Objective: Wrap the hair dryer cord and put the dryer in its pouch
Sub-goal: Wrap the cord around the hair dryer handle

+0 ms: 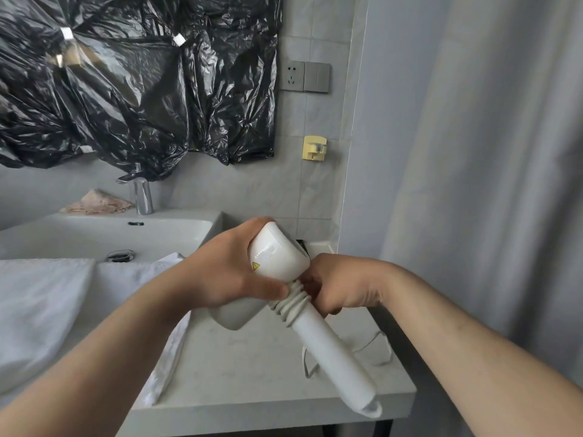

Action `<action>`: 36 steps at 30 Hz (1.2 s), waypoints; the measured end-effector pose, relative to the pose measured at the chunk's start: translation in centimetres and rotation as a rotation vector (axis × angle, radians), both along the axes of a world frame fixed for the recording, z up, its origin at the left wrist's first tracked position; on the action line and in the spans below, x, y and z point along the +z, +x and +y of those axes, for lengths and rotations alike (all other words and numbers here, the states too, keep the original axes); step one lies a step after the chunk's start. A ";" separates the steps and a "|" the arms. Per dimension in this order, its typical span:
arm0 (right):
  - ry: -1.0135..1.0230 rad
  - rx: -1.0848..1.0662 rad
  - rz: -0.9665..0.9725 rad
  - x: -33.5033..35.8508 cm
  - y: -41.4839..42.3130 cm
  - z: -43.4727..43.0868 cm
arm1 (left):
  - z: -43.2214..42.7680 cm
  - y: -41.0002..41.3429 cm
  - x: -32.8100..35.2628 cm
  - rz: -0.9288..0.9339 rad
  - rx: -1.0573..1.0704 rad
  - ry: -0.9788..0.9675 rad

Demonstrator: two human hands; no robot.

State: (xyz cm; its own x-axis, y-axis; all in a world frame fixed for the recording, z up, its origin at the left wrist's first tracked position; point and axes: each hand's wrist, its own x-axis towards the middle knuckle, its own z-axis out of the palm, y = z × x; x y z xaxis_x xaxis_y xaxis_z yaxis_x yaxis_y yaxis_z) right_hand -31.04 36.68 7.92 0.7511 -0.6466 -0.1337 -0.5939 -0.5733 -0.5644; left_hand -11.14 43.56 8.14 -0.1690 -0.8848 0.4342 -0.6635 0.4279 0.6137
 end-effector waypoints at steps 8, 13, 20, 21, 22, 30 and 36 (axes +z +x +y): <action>-0.098 -0.132 -0.052 0.9 0.2 -0.3 | 0.2 -1.1 -0.2 -0.294 0.240 -0.154; -0.135 -0.112 -0.096 1.0 -0.1 -0.5 | 0.0 -1.1 -0.9 -0.163 0.366 -0.167; -0.217 -0.199 -0.279 -0.3 0.5 -0.1 | -0.6 -0.2 -1.2 0.036 0.327 -0.110; -0.219 -0.210 -0.301 -0.4 0.5 0.0 | -0.6 -0.3 -1.3 0.045 0.328 -0.116; -0.212 -0.219 -0.321 -0.4 0.5 0.0 | -0.6 -0.4 -1.4 0.043 0.333 -0.123; -0.305 -0.301 -0.427 -0.4 0.8 0.2 | -1.0 -0.5 -1.9 0.220 0.360 -0.087; -0.365 -0.283 -0.333 0.1 0.9 0.6 | -1.1 -1.3 -2.4 0.261 0.430 -0.119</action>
State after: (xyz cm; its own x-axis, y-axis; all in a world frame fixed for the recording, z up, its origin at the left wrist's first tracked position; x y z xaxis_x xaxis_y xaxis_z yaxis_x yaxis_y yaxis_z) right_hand -30.14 37.26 8.02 0.5051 -0.7885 0.3510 -0.5765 -0.6109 -0.5427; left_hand -12.43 42.48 5.70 0.3268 -0.7922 0.5154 -0.6258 0.2273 0.7462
